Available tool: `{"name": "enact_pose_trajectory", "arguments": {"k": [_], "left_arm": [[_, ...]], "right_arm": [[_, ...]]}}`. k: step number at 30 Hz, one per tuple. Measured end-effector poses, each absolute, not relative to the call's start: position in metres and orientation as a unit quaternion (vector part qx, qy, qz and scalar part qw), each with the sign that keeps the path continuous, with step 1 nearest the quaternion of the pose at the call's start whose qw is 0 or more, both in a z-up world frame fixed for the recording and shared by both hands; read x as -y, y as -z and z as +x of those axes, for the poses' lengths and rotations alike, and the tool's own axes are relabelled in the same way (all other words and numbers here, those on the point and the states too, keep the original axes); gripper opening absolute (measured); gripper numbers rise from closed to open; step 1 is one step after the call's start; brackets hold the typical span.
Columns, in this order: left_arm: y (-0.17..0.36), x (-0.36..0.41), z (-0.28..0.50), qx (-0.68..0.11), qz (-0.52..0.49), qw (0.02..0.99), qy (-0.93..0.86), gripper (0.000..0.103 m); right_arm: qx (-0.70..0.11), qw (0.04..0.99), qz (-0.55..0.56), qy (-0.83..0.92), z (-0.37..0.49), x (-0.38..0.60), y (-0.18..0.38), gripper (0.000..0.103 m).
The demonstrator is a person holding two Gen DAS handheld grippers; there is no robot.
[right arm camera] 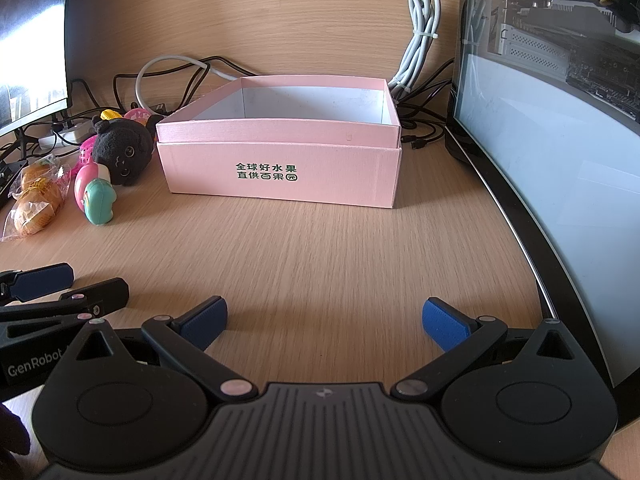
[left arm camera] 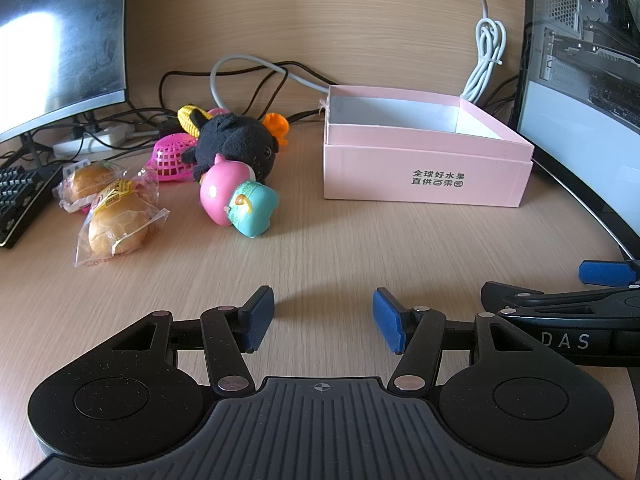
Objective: Organize objects
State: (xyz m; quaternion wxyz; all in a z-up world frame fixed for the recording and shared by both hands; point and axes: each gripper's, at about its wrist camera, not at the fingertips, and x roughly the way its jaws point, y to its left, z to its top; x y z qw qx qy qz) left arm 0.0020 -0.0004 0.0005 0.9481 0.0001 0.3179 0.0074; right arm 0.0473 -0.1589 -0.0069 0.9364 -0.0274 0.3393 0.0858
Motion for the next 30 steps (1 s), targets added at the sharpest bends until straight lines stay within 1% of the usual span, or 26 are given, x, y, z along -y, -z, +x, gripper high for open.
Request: {"name": "enact_pose_trajectory", "arguments": {"k": [30], "left_arm": [[0.0001, -0.0009, 0.0024, -0.318, -0.001, 0.948, -0.006, 0.062]], "right_arm": [[-0.339, 0.936, -0.028, -0.086, 0.0473, 0.1590, 0.0066, 0.103]]}}
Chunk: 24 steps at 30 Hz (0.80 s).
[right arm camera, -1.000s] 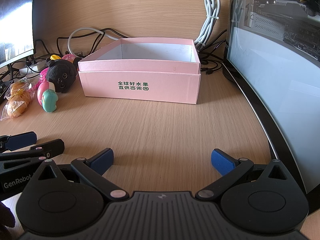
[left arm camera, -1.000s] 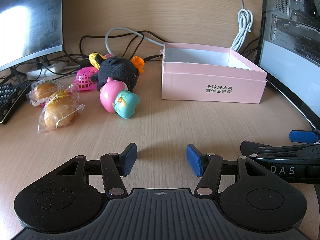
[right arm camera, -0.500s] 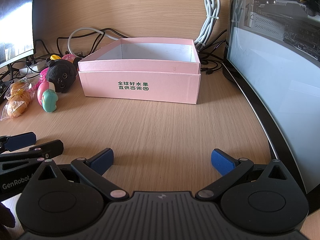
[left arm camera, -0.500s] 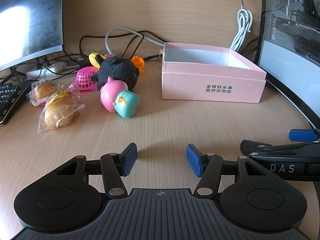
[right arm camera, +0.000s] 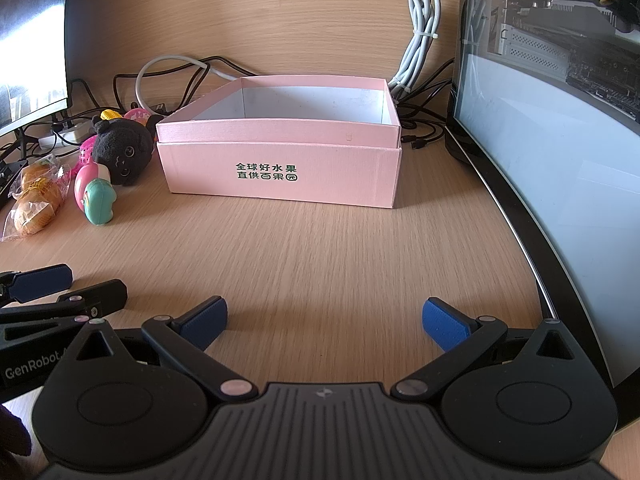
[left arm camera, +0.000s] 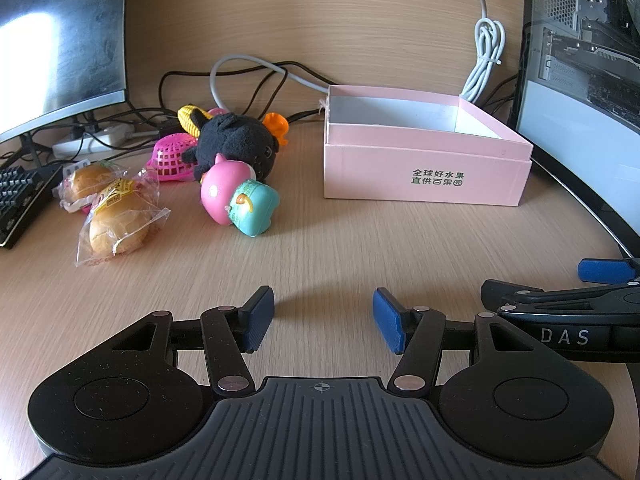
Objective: Organize objects
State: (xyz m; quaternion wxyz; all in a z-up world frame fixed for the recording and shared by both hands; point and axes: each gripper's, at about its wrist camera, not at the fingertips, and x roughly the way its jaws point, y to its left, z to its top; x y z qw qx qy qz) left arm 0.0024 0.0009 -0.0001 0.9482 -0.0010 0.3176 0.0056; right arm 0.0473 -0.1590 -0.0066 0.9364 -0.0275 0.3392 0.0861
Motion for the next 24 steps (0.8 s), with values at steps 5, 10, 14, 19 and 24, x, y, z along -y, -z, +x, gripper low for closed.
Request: {"name": "enact_pose_trajectory", "arguments": {"k": [5, 10, 14, 19, 24], "left_arm": [[0.0001, -0.0007, 0.0024, -0.318, -0.001, 0.948, -0.006, 0.062], [0.0001, -0.0009, 0.0024, -0.318, 0.000, 0.948, -0.006, 0.062], [0.0000, -0.0006, 0.0020, -0.317, 0.002, 0.948, -0.007, 0.062], [0.0000, -0.0004, 0.0020, -0.317, 0.002, 0.948, -0.007, 0.062], [-0.0001, -0.0007, 0.0018, -0.317, -0.001, 0.948, -0.006, 0.061]], "right_arm": [[-0.339, 0.936, -0.028, -0.086, 0.0473, 0.1589, 0.0064, 0.103], [-0.339, 0.936, -0.028, -0.086, 0.0473, 0.1589, 0.0063, 0.103], [-0.339, 0.936, -0.028, -0.086, 0.0473, 0.1588, 0.0062, 0.103], [-0.339, 0.936, -0.028, -0.086, 0.0472, 0.1588, 0.0063, 0.103], [-0.339, 0.936, -0.028, -0.086, 0.0472, 0.1589, 0.0064, 0.103]]}}
